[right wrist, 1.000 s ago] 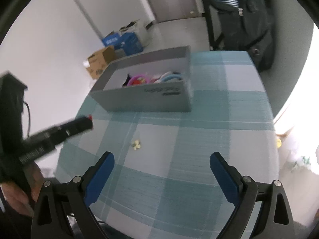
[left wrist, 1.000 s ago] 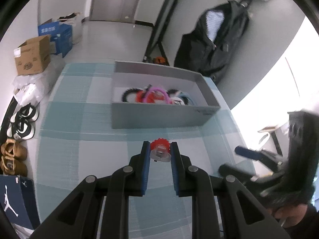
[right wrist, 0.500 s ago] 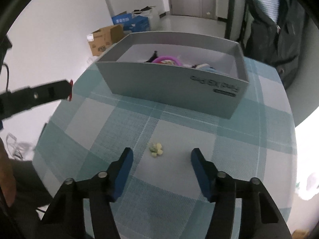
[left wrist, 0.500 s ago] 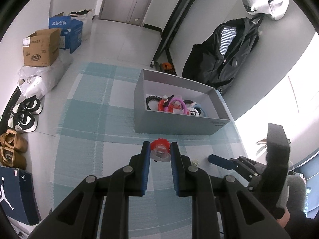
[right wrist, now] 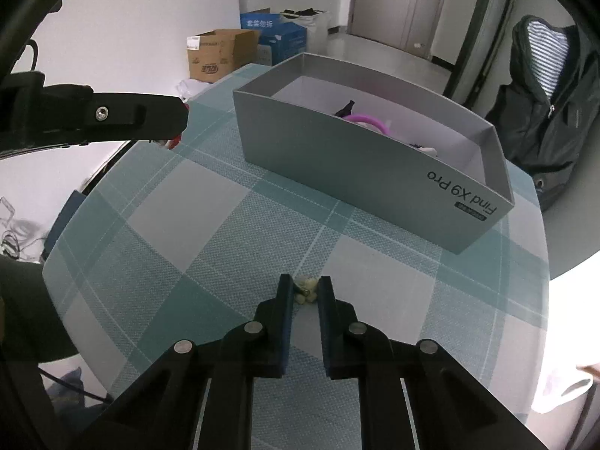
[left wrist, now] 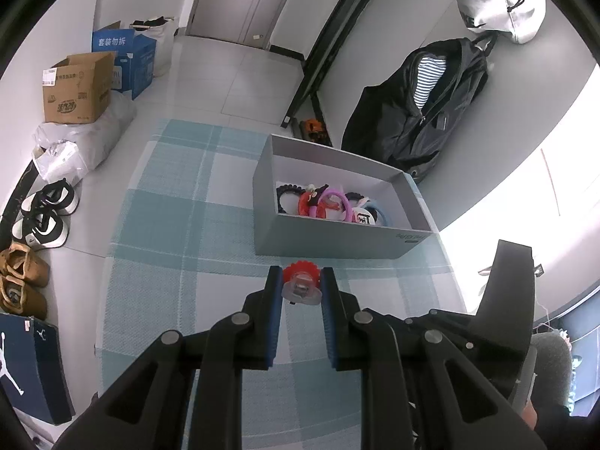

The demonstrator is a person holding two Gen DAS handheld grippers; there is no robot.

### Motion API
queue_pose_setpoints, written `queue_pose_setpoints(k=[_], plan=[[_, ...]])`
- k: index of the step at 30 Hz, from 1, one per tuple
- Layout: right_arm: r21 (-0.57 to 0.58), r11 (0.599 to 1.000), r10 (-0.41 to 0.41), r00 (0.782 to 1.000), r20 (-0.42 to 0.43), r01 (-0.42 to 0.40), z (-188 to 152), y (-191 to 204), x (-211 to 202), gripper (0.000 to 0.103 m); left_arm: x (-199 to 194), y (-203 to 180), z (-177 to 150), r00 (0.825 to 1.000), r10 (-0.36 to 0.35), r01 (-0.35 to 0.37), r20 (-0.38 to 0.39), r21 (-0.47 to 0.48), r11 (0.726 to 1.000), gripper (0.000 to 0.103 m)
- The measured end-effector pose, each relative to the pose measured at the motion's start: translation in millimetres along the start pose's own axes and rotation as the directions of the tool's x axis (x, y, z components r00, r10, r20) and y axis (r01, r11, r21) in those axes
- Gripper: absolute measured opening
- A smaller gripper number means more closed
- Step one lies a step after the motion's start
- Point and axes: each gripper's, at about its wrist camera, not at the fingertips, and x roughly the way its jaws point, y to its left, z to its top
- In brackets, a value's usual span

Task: Organize jewelry

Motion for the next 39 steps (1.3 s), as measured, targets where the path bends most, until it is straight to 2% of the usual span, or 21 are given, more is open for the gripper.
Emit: queue_pose_setpoints(k=[7,19,30,39], plan=[[0.082,0.995,0.058,0.998,-0.007,-0.058,5,-13,1,0.012,3,-3,1,1.0,-0.002,0.002,-0.006,0.006,1.0,0.015],[0.2,0.97,0.129,0.99,0.06,-0.138,6,-35,-22,0.012,9,-14,7,1.0,-0.015,0.015,-0.014,0.009,1.0,0.015],[0.217,0.955,0.174,0.975,0.14,-0.202,45,-75,-58,0.012,23,-25,37,0.999,-0.034,0.034,-0.007,-0.001,0.999,0.015],[0.178,0.956,0.213,0.968,0.136,-0.235,84,-92,-50,0.012,37,-34,61,0.999,-0.049,0.049,-0.016,0.017,0.999,0.015]])
